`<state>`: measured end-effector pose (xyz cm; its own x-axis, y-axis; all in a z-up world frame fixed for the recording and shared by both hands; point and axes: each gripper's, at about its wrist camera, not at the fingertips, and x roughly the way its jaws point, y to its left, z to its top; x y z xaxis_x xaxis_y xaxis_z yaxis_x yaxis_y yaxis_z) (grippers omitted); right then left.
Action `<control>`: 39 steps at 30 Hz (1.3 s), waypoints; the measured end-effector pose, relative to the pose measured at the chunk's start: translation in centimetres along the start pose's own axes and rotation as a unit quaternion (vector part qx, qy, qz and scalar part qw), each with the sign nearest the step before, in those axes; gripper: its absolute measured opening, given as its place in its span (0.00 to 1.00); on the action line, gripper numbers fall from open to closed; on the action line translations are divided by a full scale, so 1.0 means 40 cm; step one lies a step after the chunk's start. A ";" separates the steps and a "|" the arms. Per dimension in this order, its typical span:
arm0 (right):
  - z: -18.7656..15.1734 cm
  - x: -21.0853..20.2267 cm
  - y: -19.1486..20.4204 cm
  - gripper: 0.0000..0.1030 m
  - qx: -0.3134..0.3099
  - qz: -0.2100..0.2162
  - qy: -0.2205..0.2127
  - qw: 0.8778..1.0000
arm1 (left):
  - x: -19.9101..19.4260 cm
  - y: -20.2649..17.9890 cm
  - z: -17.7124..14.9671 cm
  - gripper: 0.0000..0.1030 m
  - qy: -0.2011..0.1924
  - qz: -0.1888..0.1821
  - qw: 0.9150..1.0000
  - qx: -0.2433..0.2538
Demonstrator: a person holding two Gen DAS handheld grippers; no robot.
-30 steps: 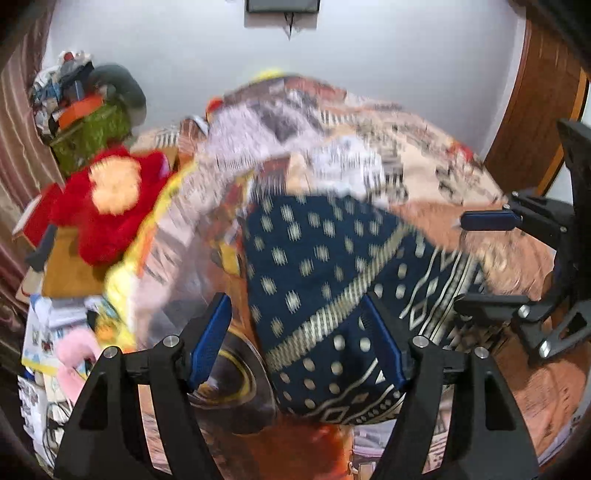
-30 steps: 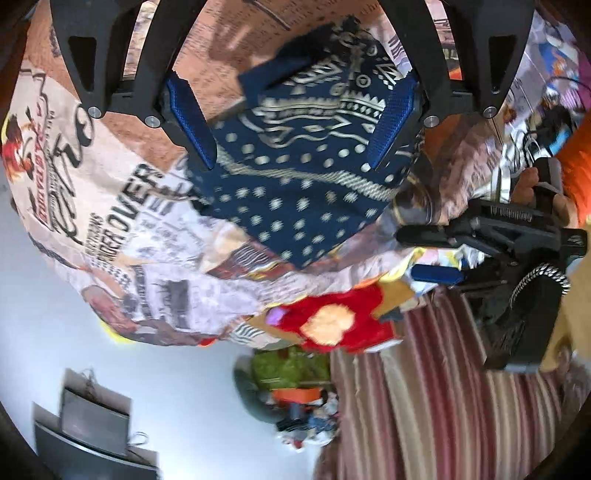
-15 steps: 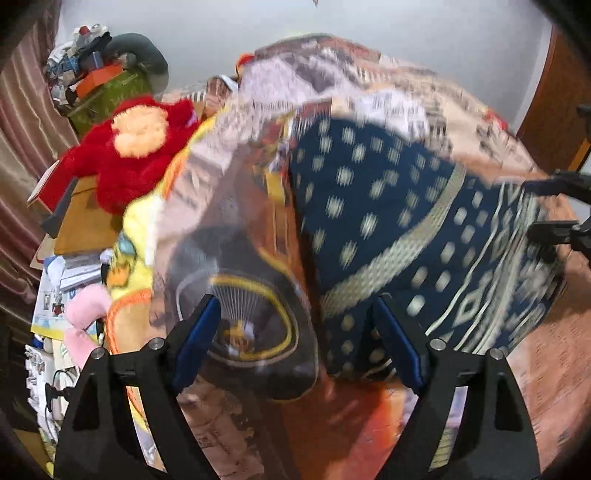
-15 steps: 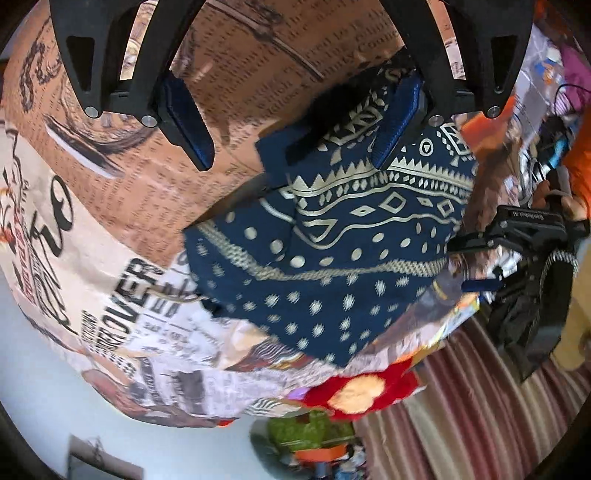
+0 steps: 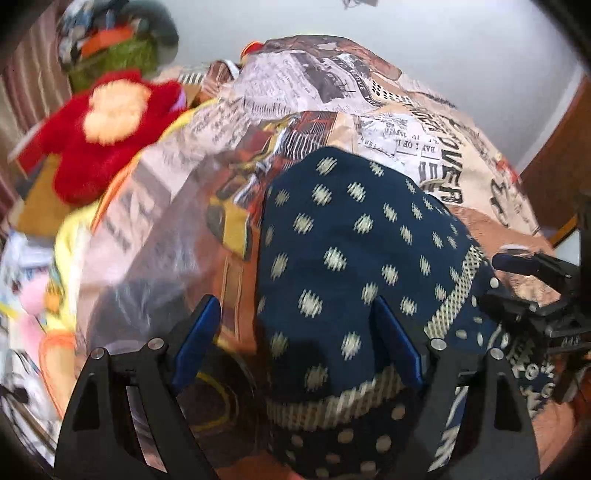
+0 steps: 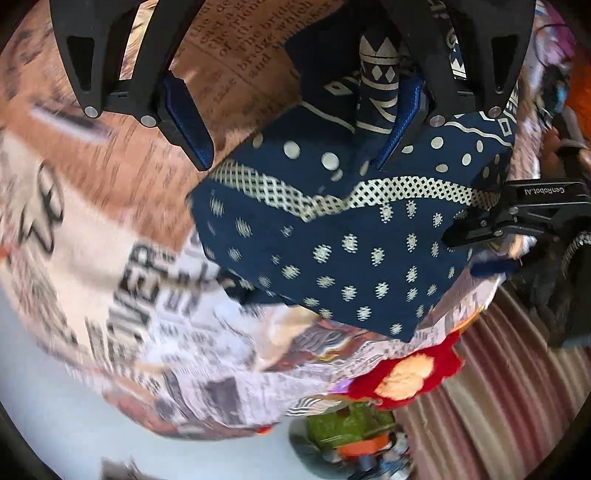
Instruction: Fold large clothes
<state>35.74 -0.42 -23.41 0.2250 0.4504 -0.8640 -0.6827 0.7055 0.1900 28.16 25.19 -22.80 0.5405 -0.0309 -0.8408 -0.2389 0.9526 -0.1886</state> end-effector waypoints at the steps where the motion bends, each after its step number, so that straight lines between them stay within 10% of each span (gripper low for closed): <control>1: -0.002 -0.007 -0.008 0.84 0.005 0.002 0.000 1.000 | -0.014 0.002 -0.006 0.83 -0.003 0.006 1.000 0.000; 12: -0.011 -0.339 0.089 0.83 -0.027 -0.036 -0.151 0.987 | -0.348 -0.078 -0.008 0.82 -0.137 0.063 0.988 0.045; 24: -0.130 -0.764 0.298 0.84 -0.059 -0.014 -0.361 0.931 | -0.819 -0.275 -0.139 0.82 -0.349 0.009 0.933 0.090; 32: -0.291 -0.899 0.410 0.85 -0.054 -0.040 -0.447 0.892 | -0.938 -0.343 -0.292 0.83 -0.423 0.023 0.902 0.090; 39: -0.393 -0.913 0.447 0.94 -0.027 -0.071 -0.456 0.887 | -0.937 -0.338 -0.358 0.84 -0.421 0.019 0.903 0.084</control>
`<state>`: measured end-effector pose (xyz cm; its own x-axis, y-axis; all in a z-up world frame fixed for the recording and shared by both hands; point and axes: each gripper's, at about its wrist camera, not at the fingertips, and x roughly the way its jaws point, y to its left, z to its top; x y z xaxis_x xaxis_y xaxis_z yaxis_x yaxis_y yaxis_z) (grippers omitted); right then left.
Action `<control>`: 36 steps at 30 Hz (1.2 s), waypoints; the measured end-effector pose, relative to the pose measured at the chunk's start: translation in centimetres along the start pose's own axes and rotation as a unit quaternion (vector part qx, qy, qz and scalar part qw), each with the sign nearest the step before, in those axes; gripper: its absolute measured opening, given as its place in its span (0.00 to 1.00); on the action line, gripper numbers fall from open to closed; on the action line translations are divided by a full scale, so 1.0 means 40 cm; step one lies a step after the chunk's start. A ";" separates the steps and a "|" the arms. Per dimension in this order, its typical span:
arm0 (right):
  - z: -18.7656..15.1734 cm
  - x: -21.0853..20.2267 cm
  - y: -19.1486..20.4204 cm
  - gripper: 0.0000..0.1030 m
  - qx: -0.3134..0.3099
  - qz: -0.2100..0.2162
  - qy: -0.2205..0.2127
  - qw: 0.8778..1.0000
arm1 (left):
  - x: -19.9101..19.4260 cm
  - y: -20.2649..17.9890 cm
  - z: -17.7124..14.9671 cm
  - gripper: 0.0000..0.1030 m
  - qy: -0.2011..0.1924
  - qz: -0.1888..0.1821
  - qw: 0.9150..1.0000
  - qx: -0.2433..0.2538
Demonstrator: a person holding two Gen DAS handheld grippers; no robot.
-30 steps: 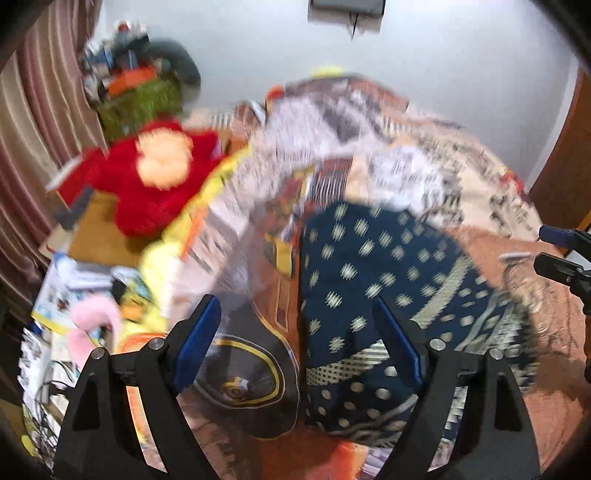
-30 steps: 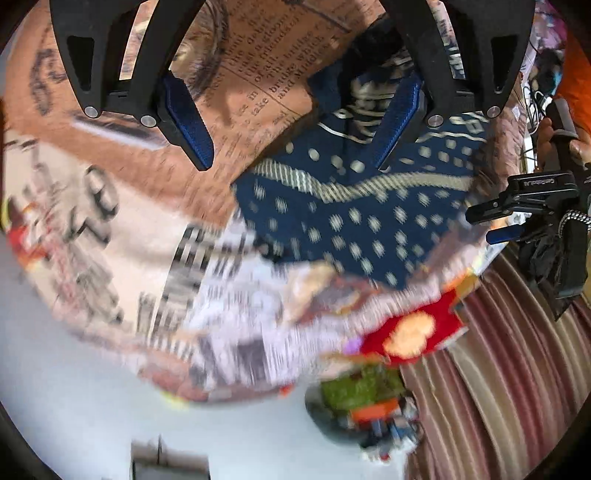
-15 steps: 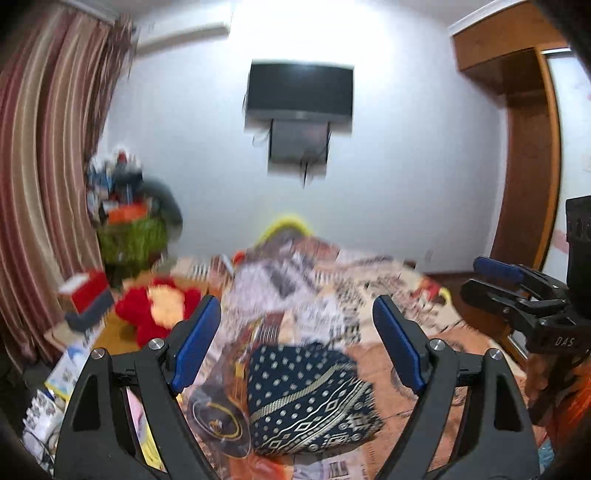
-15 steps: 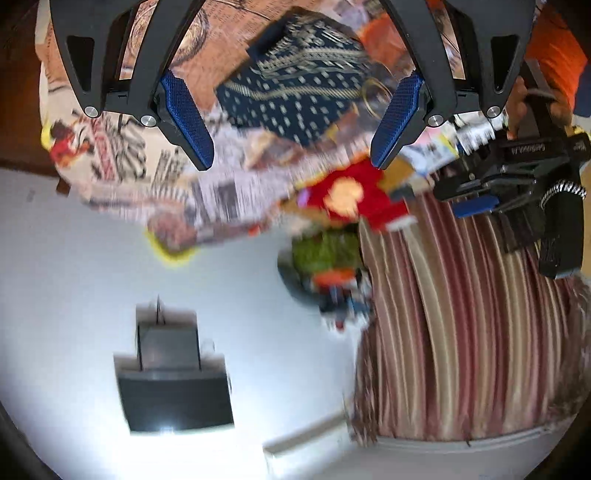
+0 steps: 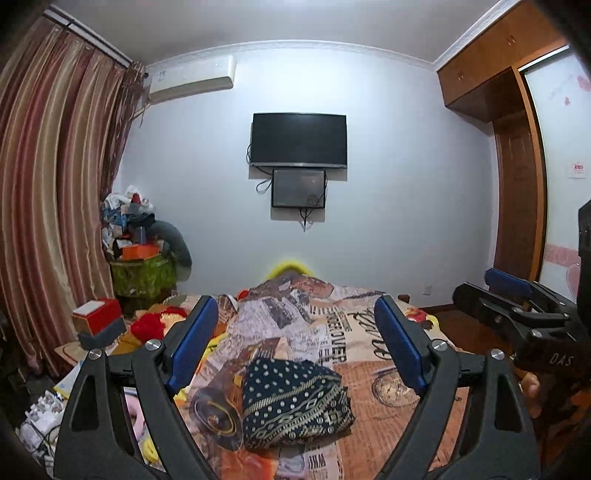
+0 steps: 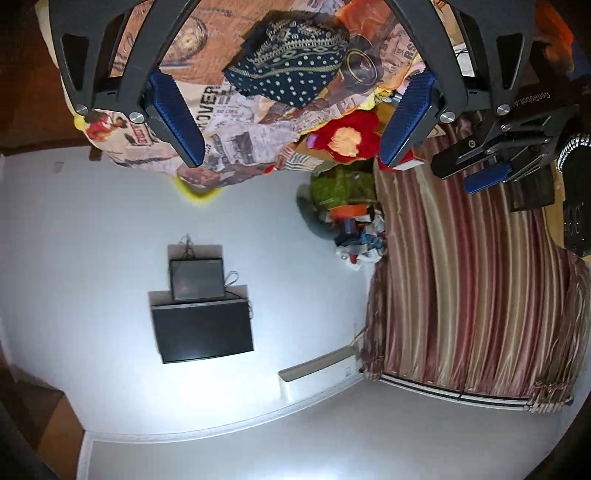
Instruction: Fold large clothes
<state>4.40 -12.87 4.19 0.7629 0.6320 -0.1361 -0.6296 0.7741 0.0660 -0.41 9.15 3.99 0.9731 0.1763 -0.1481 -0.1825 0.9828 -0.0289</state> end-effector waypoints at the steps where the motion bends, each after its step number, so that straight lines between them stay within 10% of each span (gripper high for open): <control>1: -0.004 -0.010 0.003 0.96 0.001 -0.004 0.002 1.000 | -0.006 0.000 -0.007 0.85 0.003 0.002 1.000 -0.002; 5: -0.030 -0.034 0.016 1.00 0.001 -0.019 0.010 1.000 | -0.015 0.002 -0.028 0.97 0.006 0.015 1.000 -0.013; 36: -0.071 -0.032 0.038 1.00 -0.017 -0.044 0.025 0.999 | -0.008 0.005 -0.071 0.99 0.030 0.018 0.999 -0.025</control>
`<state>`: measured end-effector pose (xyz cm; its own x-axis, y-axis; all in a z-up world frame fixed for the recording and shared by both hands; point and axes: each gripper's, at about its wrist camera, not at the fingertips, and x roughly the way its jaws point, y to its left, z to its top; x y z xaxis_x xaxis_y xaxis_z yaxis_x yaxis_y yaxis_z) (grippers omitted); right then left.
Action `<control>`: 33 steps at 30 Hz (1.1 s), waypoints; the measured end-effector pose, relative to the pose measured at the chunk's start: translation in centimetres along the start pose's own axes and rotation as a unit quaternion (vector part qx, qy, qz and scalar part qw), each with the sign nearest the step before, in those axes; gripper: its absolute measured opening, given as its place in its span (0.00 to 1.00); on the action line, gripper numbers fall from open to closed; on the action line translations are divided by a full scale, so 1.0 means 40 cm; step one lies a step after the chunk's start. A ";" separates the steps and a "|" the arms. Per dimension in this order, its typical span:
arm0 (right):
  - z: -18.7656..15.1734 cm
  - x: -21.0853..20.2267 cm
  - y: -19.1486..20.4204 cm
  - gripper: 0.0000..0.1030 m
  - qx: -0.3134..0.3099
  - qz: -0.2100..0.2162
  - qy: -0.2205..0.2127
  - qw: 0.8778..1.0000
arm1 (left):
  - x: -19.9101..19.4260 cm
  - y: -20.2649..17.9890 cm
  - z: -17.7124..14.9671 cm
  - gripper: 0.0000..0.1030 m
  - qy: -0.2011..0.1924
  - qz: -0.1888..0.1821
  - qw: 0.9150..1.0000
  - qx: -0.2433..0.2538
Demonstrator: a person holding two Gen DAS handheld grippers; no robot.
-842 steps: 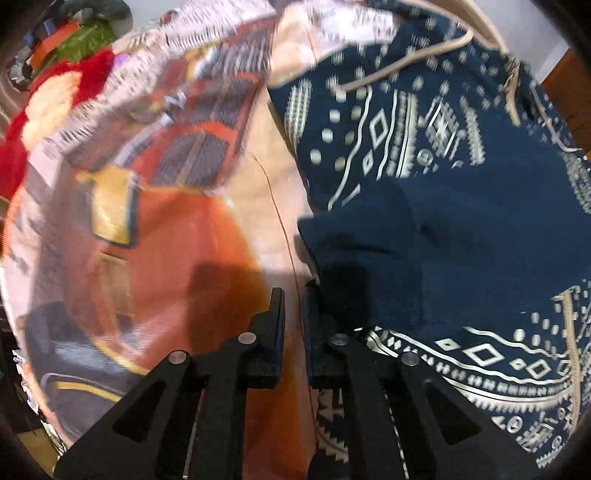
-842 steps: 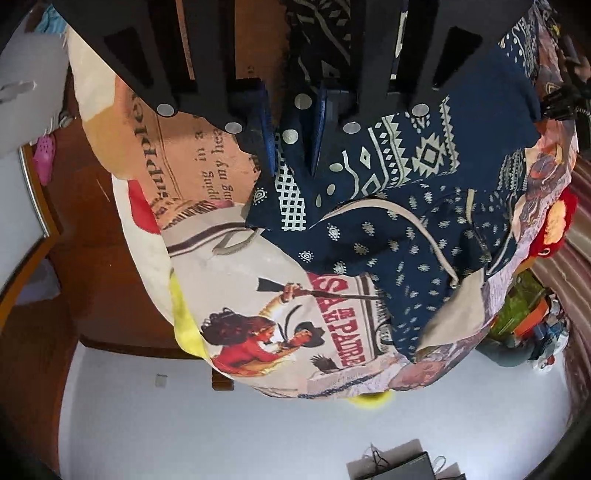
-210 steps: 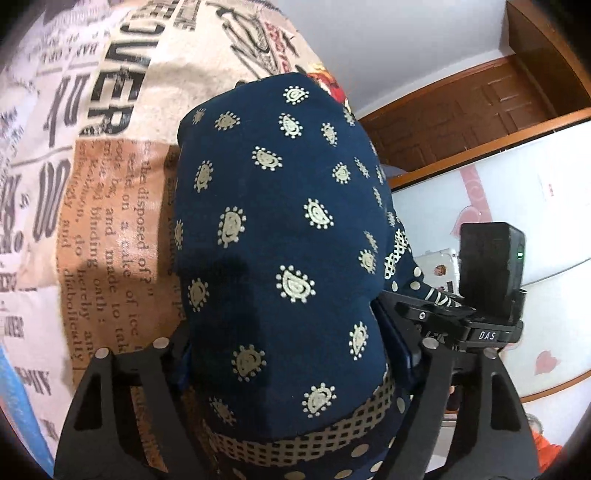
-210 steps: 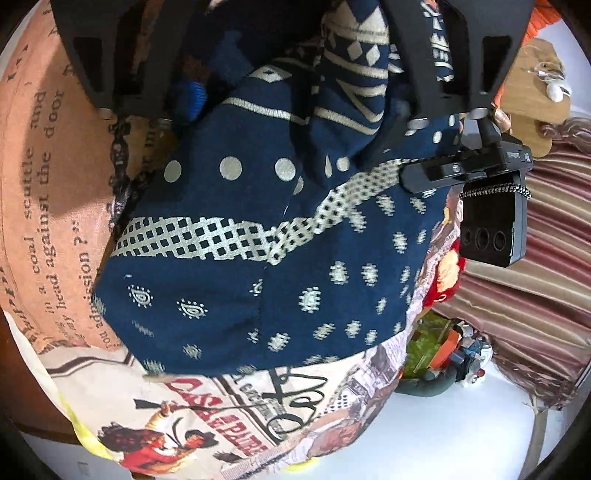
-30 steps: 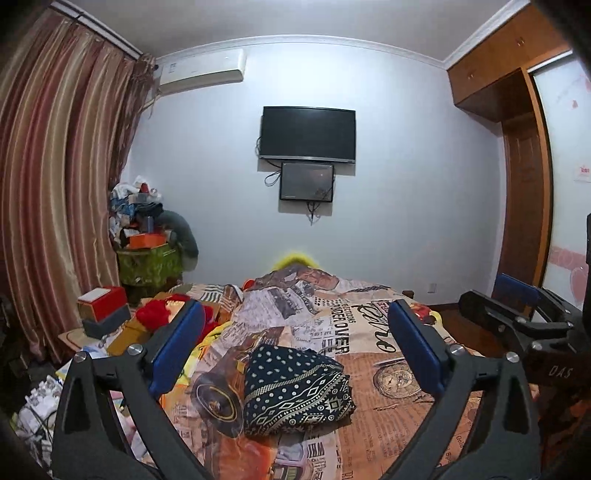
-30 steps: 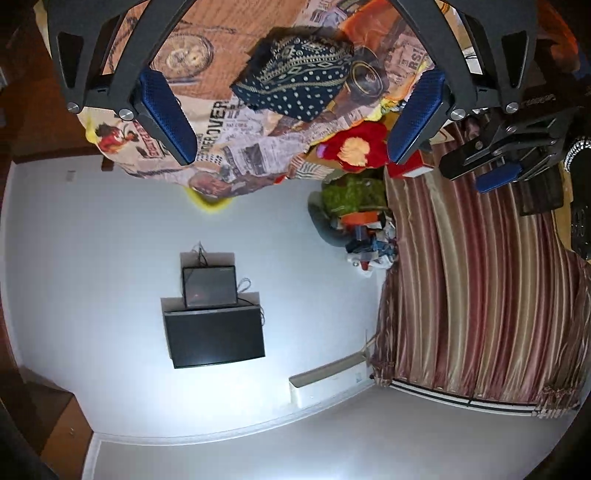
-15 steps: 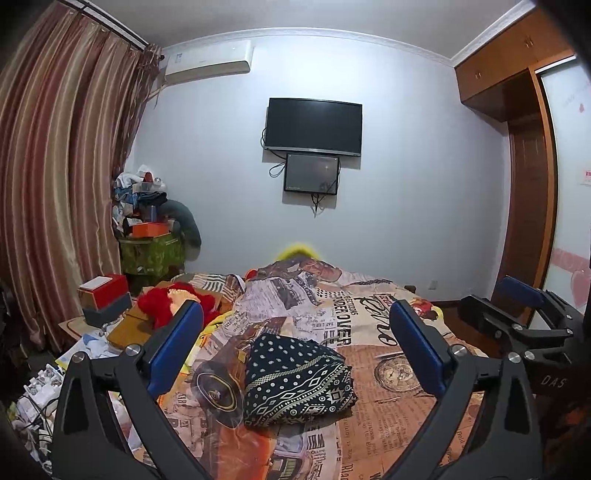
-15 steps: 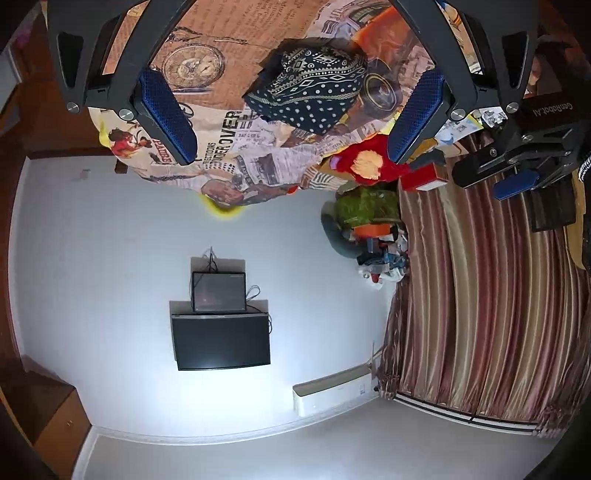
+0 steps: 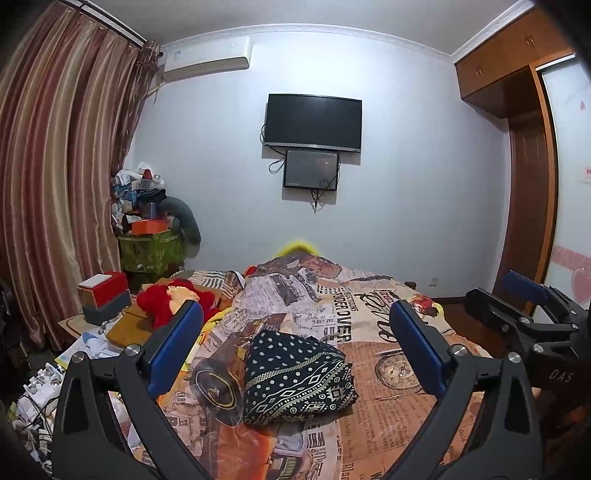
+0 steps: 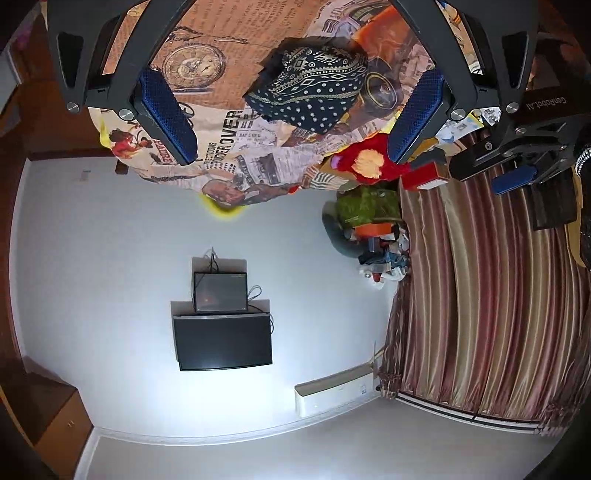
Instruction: Fold large clothes
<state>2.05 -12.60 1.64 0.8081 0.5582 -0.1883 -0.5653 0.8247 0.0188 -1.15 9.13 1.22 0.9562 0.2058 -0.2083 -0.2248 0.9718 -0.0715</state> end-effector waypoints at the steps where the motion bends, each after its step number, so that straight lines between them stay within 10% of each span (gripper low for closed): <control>1: 0.001 -0.001 -0.001 1.00 -0.001 0.000 0.000 1.000 | 0.002 0.000 -0.001 0.99 0.001 -0.001 1.000 0.000; 33: 0.003 -0.003 0.015 1.00 0.005 -0.006 -0.002 1.000 | 0.011 0.019 -0.004 0.99 0.003 -0.008 1.000 0.000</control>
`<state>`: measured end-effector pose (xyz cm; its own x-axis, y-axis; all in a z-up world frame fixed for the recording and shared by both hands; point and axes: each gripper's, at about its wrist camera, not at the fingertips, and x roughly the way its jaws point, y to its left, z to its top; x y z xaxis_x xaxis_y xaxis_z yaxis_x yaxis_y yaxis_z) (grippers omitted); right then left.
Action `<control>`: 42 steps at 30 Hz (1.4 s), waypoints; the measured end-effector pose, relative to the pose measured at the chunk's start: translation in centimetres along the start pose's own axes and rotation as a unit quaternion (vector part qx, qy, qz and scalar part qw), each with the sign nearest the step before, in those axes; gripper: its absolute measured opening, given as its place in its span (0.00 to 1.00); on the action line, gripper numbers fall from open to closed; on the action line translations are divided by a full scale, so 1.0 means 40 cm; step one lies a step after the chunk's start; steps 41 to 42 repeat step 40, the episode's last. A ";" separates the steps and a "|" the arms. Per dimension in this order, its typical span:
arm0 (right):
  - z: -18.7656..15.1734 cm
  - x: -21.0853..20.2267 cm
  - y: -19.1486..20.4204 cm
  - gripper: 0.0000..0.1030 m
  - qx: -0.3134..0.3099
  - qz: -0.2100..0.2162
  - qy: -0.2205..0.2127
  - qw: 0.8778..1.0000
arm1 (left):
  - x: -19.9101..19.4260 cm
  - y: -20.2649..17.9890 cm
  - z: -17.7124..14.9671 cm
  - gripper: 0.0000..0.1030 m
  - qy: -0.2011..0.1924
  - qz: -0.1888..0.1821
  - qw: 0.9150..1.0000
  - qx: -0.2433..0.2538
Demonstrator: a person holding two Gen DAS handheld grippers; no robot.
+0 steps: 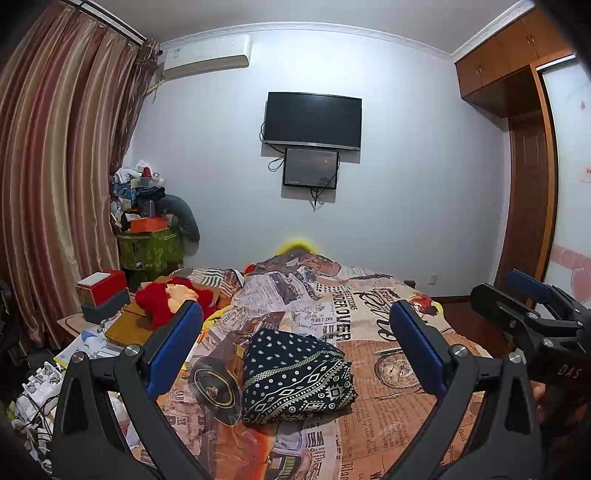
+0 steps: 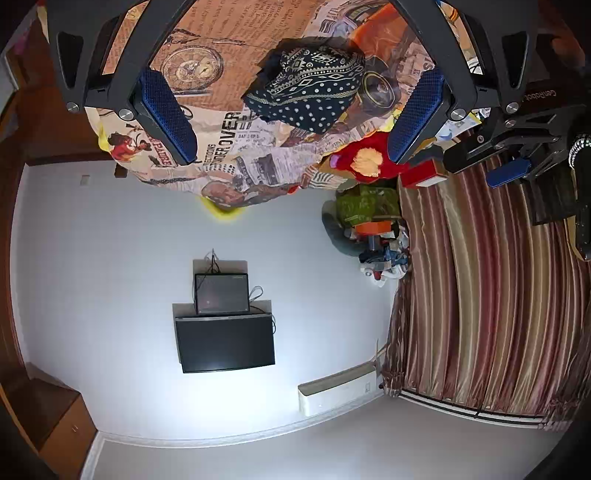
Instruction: Fold large clothes
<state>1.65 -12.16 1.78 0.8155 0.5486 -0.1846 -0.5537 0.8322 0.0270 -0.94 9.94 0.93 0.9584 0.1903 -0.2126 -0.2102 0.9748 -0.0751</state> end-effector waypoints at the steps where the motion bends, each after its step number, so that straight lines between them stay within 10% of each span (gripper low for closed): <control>1: -0.001 0.000 0.004 1.00 0.000 0.000 0.000 1.000 | -0.001 0.001 0.000 0.99 0.000 -0.001 1.000 0.000; 42: 0.006 -0.006 0.007 1.00 0.005 -0.003 -0.001 1.000 | 0.010 -0.002 0.009 0.99 0.011 -0.035 0.999 0.008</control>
